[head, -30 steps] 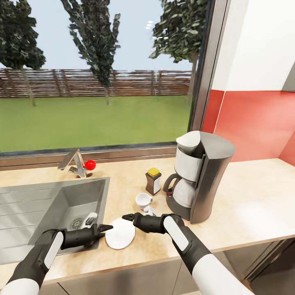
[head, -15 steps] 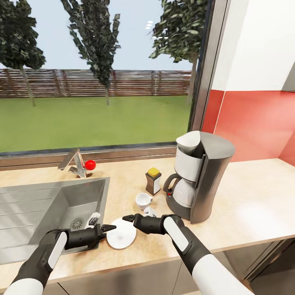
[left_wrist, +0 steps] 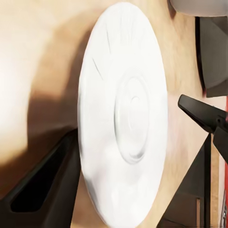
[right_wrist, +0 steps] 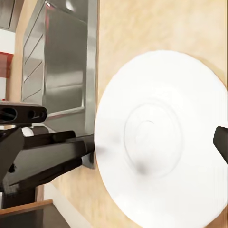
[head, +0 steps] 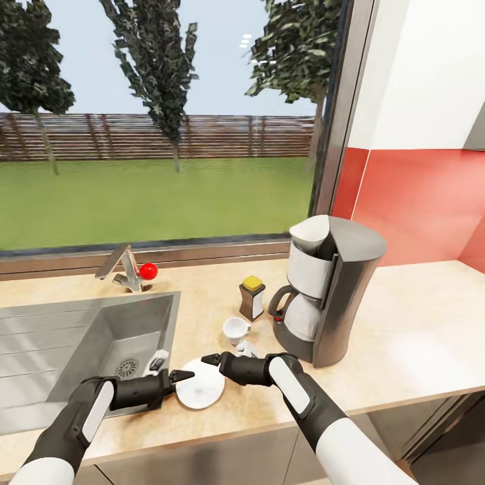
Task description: Set up a coffee station on the kitchen countertop: keep the coffee maker on the countertop, move the bottle of coffee from the kitchen shelf to the counter next to the coffee maker, place a paper coffee filter on top of the coffee maker, put the saucer next to the coffee maker with the coffee cup on the saucer, and place the electric kettle next to the coffee maker.
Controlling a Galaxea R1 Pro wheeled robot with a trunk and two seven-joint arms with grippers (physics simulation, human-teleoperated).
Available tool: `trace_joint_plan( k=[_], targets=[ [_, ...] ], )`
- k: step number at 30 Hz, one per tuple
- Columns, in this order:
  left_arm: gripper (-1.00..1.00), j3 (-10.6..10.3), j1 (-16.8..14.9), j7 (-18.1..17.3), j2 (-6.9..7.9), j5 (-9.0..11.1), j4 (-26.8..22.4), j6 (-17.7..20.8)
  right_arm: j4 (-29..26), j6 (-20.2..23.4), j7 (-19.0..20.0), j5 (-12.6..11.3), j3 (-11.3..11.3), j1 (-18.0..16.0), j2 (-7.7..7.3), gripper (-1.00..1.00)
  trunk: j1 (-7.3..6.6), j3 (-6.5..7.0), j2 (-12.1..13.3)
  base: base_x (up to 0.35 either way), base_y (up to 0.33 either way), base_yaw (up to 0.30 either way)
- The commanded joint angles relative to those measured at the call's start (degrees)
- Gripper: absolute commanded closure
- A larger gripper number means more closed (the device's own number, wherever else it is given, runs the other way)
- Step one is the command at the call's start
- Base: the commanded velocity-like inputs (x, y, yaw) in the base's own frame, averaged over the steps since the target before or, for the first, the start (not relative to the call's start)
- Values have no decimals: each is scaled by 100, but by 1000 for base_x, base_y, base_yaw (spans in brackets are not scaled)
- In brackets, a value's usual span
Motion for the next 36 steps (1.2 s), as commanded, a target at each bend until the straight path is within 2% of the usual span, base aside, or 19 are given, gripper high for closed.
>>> trace_joint_plan(
  k=[1, 8, 30, 36],
  targets=[
    [-100, 2, -4, -33, -1, -65, 2, 12, 13, 17, 24, 25, -3, -6, 0, -100, 4, -13, -12, 0, 0, 0],
    [-100, -9, -4, -33, -2, -60, 1, 12, 188, 17, 24, 31, -4, -6, 0, -100, 4, -13, -12, 0, 0, 0],
    [-100, -18, -4, -33, -5, -53, 3, 12, 215, 8, 24, 33, -8, -6, 0, -100, 4, -13, -12, 0, 0, 0],
    [-100, -18, -7, -33, -71, -54, -1, 11, 215, 8, 24, 33, -8, -6, 0, -100, 4, -13, -12, 0, 0, 0]
  ],
)
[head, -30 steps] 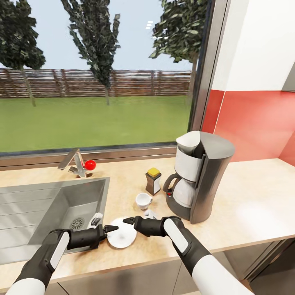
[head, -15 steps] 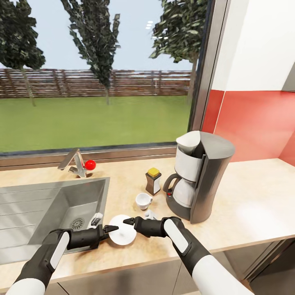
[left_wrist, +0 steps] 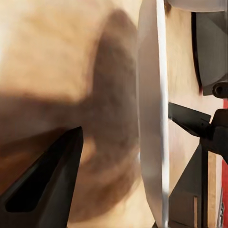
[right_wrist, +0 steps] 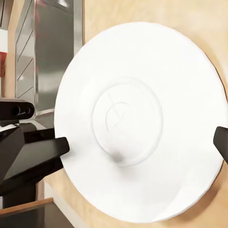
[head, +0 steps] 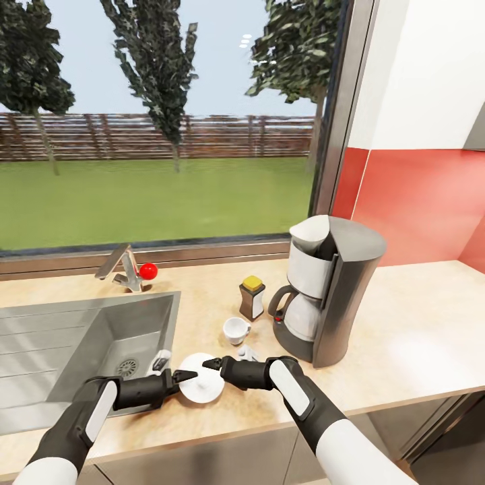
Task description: Set up a coffee station on the kitchen countertop: keep the coffee maker on the countertop, move the bottle of coffee from the kitchen shelf to the counter next to the coffee maker, place a paper coffee filter on top of the coffee maker, put the saucer next to the coffee maker with the coffee cup on the saucer, and place the electric kettle next to the coffee maker.
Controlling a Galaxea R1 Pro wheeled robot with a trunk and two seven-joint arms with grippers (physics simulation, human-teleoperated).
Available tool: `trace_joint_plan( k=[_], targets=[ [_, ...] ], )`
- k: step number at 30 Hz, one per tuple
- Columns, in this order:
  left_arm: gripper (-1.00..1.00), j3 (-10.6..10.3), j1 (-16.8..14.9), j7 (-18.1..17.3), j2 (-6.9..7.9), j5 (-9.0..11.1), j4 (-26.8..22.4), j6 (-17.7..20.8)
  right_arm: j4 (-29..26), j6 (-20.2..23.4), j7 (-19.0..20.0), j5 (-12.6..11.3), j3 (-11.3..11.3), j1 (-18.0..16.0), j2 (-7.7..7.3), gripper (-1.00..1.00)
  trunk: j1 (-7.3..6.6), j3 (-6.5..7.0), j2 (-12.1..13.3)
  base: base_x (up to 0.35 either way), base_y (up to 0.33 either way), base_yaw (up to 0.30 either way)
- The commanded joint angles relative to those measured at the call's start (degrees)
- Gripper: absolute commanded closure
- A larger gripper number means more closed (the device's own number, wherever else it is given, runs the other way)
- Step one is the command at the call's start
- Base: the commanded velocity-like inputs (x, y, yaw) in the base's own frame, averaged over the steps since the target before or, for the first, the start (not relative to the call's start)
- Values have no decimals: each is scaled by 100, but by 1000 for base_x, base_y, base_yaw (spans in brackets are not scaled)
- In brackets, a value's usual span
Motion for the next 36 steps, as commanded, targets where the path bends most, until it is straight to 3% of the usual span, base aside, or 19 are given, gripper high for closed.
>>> trace_joint_plan(
  k=[1, 19, 20, 36],
  targets=[
    [-100, 8, -8, -33, -21, -57, 1, 8, 1, 15, 23, 40, -1, -5, 0, -100, 4, -13, -12, 0, 0, 0],
    [-100, 15, -19, -42, -125, -52, 1, 8, 1, 15, 23, 40, -1, -5, 0, -100, 4, -13, -12, 0, 0, 0],
    [100, 16, -19, -42, -125, -52, 1, 8, 1, 15, 23, 40, -1, -5, 0, -100, 4, -13, -12, 0, 0, 0],
    [100, 50, -20, -33, -109, -44, 1, 8, -10, 15, 23, 37, -1, -5, 0, -100, 4, -13, -12, 0, 0, 0]
  ],
)
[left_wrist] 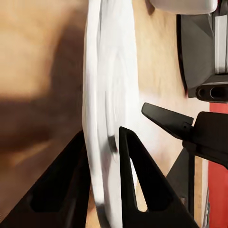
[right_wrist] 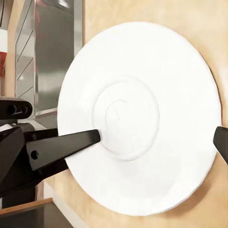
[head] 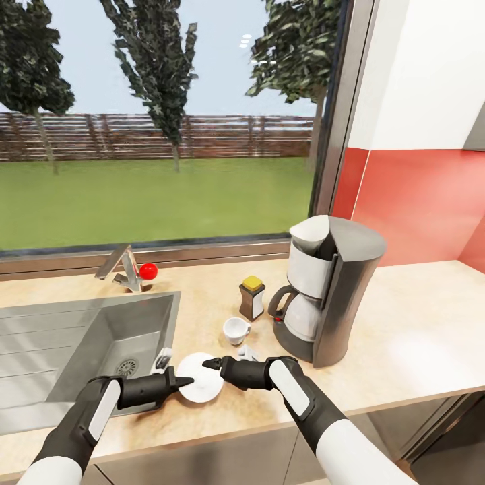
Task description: Set up a coffee station on the kitchen countertop: keep the coffee maker on the countertop, move the bottle of coffee from the kitchen shelf to the counter next to the coffee maker, place a paper coffee filter on top of the coffee maker, put the saucer next to the coffee maker with the coffee cup on the saucer, and place the electric kettle next to the coffee maker.
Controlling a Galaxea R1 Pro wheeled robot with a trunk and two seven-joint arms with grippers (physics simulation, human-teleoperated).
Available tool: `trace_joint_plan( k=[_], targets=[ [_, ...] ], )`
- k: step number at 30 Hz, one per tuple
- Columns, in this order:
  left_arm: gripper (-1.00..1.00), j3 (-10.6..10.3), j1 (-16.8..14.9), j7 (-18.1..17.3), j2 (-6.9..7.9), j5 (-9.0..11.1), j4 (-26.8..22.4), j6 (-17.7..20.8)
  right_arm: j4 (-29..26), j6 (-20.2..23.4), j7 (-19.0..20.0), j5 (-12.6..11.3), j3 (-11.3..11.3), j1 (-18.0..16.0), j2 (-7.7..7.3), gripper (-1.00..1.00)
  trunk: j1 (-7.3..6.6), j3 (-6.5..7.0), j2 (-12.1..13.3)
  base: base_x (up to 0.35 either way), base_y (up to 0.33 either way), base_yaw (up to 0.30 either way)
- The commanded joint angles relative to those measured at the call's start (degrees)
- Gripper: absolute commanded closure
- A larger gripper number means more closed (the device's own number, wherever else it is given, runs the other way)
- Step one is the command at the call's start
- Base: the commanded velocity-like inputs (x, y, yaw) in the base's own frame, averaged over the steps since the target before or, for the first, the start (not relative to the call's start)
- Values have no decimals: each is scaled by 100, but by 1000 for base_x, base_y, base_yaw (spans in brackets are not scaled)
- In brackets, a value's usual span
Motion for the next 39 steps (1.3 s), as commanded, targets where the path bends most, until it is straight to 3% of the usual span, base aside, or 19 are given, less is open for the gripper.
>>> trace_joint_plan(
  k=[1, 10, 16, 31, 39],
  targets=[
    [100, 9, -5, -37, 1, -229, 4, -67, -3, 16, 25, 24, -1, -6, 0, -100, 4, -13, -12, 0, 0, 0],
    [100, 30, -5, -37, 17, -216, -3, -67, -71, 16, 25, 20, -1, -6, 0, -100, 4, -13, -12, 0, 0, 0],
    [100, 19, -5, -43, 61, -203, -12, -58, -589, 31, 17, 24, -16, -6, 0, -100, 4, -13, -12, -49, 0, 0],
    [100, 30, -5, -37, 103, -217, -7, -58, -981, 32, 29, -4, -32, -6, 0, -100, 4, -13, -12, -319, 6, 0],
    [100, 36, -5, -37, 144, -212, -6, -58, -1317, 34, 33, -6, -47, -6, 0, -100, 4, -13, -12, -301, 181, 0]
  ],
)
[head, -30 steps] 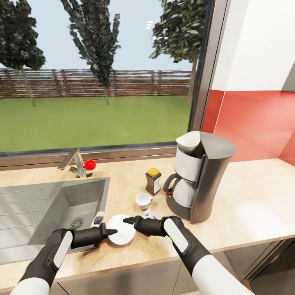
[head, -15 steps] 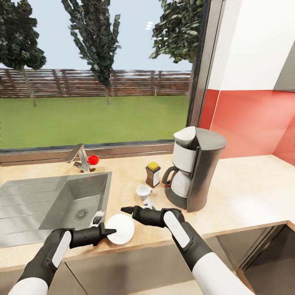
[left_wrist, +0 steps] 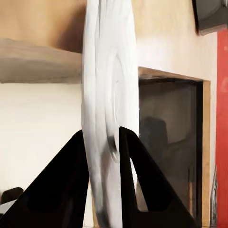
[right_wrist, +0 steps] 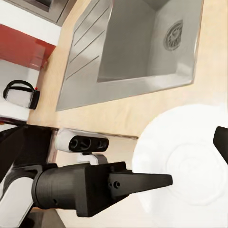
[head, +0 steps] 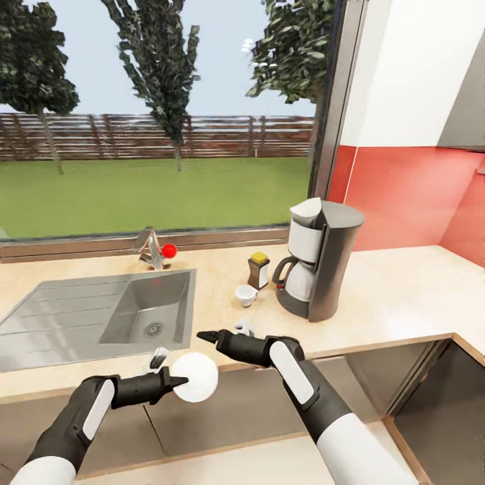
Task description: Set up a coffee station on the kitchen countertop: keep the coffee maker on the countertop, move the bottle of coffee from the kitchen shelf to the counter next to the coffee maker, place a paper coffee filter on top of the coffee maker, put the saucer next to the coffee maker with the coffee cup on the saucer, and place the electric kettle next to the coffee maker.
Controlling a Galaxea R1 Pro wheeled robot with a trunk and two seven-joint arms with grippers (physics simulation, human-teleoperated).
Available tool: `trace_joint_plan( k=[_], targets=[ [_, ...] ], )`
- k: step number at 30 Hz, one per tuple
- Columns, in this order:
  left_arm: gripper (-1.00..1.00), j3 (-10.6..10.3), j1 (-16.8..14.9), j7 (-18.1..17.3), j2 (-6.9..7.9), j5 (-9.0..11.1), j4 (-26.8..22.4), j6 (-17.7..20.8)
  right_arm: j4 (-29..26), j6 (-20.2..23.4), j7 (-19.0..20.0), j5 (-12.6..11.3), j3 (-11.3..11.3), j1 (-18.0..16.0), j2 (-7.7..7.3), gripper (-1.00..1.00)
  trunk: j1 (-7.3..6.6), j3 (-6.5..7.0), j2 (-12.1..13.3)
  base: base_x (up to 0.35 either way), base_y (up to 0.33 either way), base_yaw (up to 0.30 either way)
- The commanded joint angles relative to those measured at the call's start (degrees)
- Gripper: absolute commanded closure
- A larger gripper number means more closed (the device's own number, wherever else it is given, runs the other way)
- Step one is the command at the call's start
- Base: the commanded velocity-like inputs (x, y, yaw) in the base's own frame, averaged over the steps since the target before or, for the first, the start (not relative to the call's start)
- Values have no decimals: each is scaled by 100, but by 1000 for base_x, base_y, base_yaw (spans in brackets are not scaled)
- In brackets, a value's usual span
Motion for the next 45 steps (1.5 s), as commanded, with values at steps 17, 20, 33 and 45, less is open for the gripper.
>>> trace_joint_plan(
  k=[17, 20, 33, 45],
  targets=[
    [100, 6, 5, -49, 262, -158, 4, -31, -79, 20, 31, 15, -30, -6, 2, -100, 1, -14, -13, -248, 203, 0],
    [100, 8, 5, -65, 271, -159, 2, -31, -79, 20, 31, 19, -37, -6, 2, -100, 1, -14, -13, -31, 29, 0],
    [100, 6, 5, -1491, 1178, -177, 7, -16, -47, 20, 31, 26, -27, -6, 2, -100, 1, -14, -13, -2, 2, 0],
    [100, 1, 5, -2349, 1625, -193, 14, -14, 513, 28, 47, 67, 9, -6, -385, -100, 1, -14, -13, 0, 0, 0]
  ],
)
